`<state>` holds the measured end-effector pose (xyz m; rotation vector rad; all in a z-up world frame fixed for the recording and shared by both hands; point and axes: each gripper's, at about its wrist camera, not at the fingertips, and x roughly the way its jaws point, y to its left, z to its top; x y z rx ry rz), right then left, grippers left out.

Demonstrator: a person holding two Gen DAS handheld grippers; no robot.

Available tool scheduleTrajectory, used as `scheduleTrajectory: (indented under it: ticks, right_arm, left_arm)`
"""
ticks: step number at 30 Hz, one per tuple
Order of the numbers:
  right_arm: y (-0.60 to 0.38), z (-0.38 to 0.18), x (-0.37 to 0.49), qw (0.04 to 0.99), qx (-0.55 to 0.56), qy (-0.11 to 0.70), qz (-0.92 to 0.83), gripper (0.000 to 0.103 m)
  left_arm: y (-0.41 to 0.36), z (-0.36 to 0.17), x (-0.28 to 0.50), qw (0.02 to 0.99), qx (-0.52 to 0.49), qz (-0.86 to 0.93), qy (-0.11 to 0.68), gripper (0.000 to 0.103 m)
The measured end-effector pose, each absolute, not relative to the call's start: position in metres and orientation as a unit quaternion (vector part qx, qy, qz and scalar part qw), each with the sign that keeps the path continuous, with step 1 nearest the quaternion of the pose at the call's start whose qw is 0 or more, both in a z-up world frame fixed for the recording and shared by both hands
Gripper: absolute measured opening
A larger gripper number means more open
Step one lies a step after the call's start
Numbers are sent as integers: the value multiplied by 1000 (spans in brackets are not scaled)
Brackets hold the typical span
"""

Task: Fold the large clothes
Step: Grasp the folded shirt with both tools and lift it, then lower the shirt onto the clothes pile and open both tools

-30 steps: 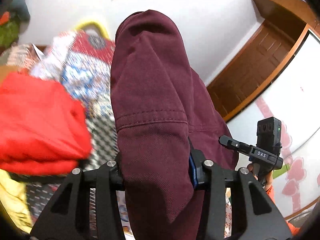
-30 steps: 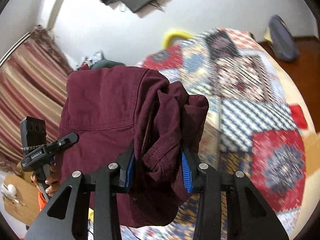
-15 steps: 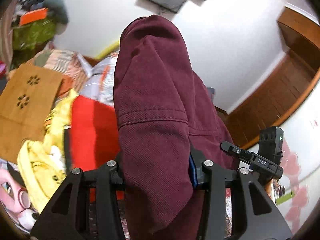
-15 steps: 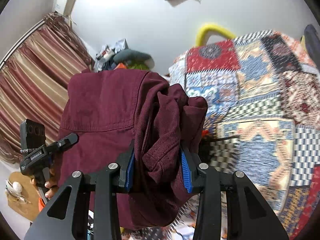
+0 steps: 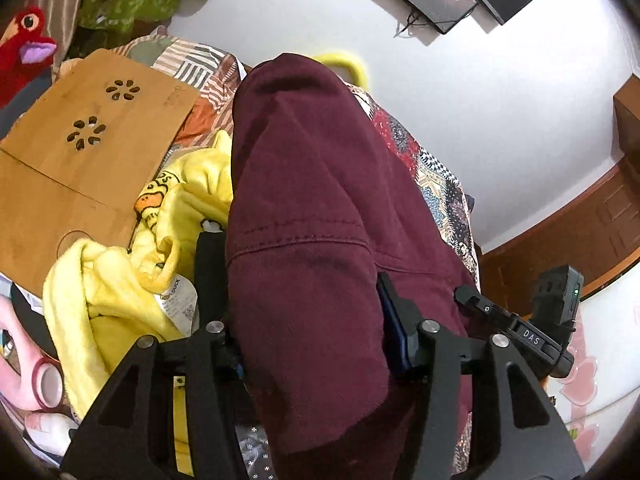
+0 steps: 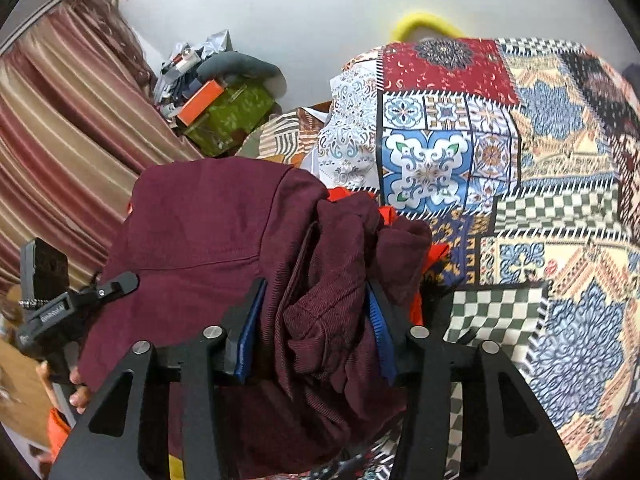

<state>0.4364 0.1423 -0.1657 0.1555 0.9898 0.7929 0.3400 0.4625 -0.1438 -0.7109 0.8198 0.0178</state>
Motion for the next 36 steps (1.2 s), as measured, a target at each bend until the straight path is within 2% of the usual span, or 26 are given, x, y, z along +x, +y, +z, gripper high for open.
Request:
scheduleTrajectory:
  ticks: [5, 13, 27, 36]
  right_arm:
    - [136, -159, 438, 803, 77, 478, 348, 62]
    - [117, -145, 430, 810, 64, 484, 324, 62]
    - [103, -91, 353, 854, -7, 376, 361, 63]
    - [69, -33, 278, 889, 1, 261, 377, 63]
  left_arm:
    - [444, -127, 338, 870, -287, 23, 401, 62]
    - [412, -102, 331, 883, -207, 82, 413, 66]
    - [333, -39, 258, 921, -58, 121, 365, 66]
    - [268, 20, 190, 957, -6, 138, 254, 66]
